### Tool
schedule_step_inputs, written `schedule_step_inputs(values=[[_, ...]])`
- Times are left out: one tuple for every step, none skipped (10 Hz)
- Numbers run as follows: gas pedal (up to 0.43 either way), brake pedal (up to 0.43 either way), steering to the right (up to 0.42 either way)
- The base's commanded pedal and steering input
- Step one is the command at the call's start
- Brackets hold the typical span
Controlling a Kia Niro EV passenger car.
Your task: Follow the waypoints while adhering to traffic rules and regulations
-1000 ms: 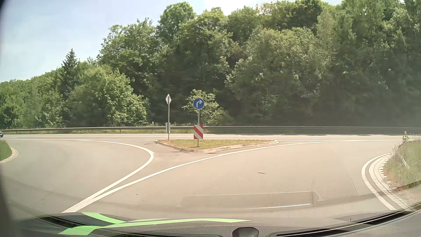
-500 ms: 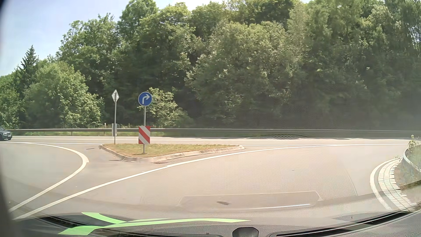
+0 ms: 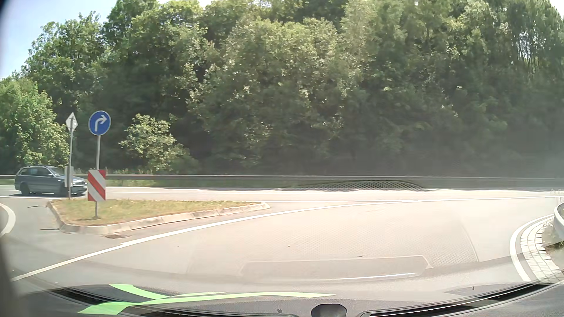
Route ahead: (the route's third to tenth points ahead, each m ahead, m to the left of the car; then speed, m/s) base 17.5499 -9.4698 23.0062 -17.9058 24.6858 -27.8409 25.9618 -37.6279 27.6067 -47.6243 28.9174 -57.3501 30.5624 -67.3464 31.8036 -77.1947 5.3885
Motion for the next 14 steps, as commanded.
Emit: schedule_step_inputs(values=[[0.0,0.0,0.249],[0.0,0.0,0.255],[0.0,0.0,0.259],[0.0,0.0,0.26],[0.0,0.0,0.261],[0.0,0.0,0.266],[0.0,0.0,0.271],[0.0,0.0,0.281],[0.0,0.0,0.293],[0.028,0.0,0.298],[0.098,0.0,0.298],[0.11,0.0,0.302],[0.118,0.0,0.308],[0.13,0.0,0.308]])
